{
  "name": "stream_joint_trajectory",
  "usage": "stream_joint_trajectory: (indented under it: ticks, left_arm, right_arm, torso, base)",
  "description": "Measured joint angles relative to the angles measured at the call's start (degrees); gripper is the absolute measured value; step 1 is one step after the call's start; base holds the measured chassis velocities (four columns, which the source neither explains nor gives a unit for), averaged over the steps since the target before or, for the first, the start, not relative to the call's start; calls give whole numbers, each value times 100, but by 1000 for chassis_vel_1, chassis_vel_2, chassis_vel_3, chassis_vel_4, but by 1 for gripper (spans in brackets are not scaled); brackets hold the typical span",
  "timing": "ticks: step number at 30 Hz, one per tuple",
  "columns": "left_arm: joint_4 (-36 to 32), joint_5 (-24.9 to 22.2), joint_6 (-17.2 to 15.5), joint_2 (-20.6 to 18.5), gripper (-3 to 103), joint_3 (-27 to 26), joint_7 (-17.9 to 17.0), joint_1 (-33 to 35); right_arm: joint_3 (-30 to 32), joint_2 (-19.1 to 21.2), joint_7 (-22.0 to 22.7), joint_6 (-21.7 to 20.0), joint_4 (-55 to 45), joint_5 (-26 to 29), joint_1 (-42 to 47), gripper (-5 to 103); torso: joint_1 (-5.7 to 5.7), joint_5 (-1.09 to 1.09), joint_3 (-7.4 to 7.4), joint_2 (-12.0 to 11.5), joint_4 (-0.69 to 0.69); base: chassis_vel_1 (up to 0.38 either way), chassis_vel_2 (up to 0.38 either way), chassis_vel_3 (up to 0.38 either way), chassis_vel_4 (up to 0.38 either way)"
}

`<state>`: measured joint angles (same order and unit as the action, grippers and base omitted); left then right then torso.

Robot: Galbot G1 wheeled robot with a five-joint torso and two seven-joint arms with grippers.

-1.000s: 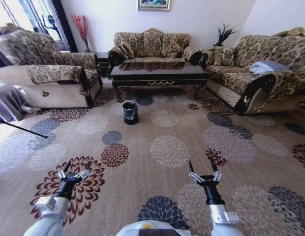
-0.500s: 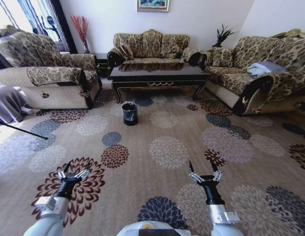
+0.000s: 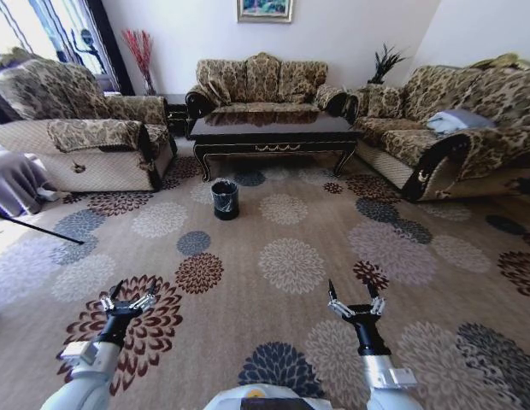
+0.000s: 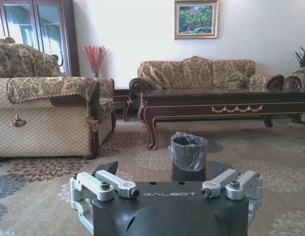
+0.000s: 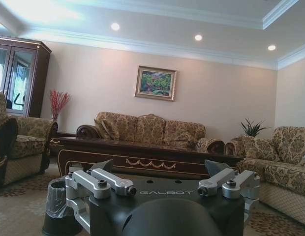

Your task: Move to the front of the table and pick up the trash from the floor, then place it into the trash bin.

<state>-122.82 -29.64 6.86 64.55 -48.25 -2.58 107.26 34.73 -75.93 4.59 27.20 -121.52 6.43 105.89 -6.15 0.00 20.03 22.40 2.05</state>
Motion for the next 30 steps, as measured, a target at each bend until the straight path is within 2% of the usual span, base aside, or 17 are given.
stream_joint_trajectory:
  ticks: [30]
  left_arm:
    - [0, 0, 0, 0, 100, 0, 0, 0]
  right_arm:
    - [0, 0, 0, 0, 0, 0, 0, 100]
  torso:
    - [-229, -1, 388, 618, 0]
  base:
    - [0, 0, 0, 0]
